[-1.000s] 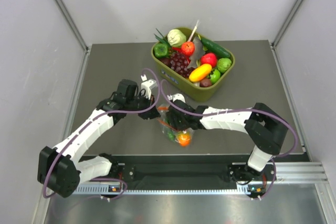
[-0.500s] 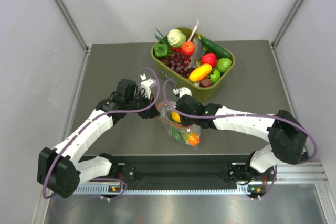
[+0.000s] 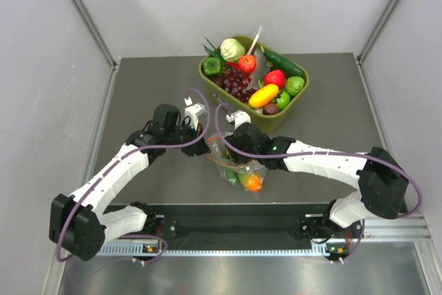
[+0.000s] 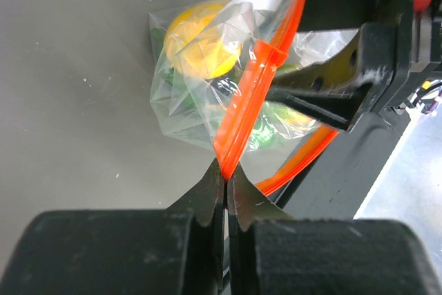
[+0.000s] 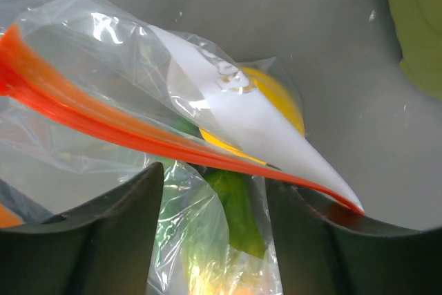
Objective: Open the zip-top bag and remove the fake food
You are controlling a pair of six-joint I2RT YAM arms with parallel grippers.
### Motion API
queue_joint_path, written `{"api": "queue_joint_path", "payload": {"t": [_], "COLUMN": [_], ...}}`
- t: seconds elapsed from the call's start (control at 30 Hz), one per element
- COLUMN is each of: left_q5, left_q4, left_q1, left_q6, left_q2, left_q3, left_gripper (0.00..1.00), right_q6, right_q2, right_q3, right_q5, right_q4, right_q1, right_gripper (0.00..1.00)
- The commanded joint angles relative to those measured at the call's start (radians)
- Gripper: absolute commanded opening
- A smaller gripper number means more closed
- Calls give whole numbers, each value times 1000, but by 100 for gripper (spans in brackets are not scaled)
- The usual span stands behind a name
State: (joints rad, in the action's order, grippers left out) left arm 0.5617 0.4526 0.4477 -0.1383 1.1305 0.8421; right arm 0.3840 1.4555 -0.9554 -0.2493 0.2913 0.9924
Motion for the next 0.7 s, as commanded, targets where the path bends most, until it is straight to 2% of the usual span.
{"api": "queue_joint_path", "payload": {"t": [0.0, 0.2, 0.67], "left_q5": [14, 32, 167], "left_q4": [-43, -42, -66], "left_q1": [-4, -4, 5], "left_q6": [17, 19, 16], "left_q2": [-1, 11, 40], "left_q3": [14, 15, 9], "left_gripper": [0, 0, 0], "right_q6": [-36, -80, -155], "right_q2": [11, 43, 209], "right_q3": [14, 26, 32], "right_q5": [-36, -62, -64], "right_q4": [-89, -178, -461], "right_q1": [-9, -20, -52], "right_gripper": [62, 72, 75]}}
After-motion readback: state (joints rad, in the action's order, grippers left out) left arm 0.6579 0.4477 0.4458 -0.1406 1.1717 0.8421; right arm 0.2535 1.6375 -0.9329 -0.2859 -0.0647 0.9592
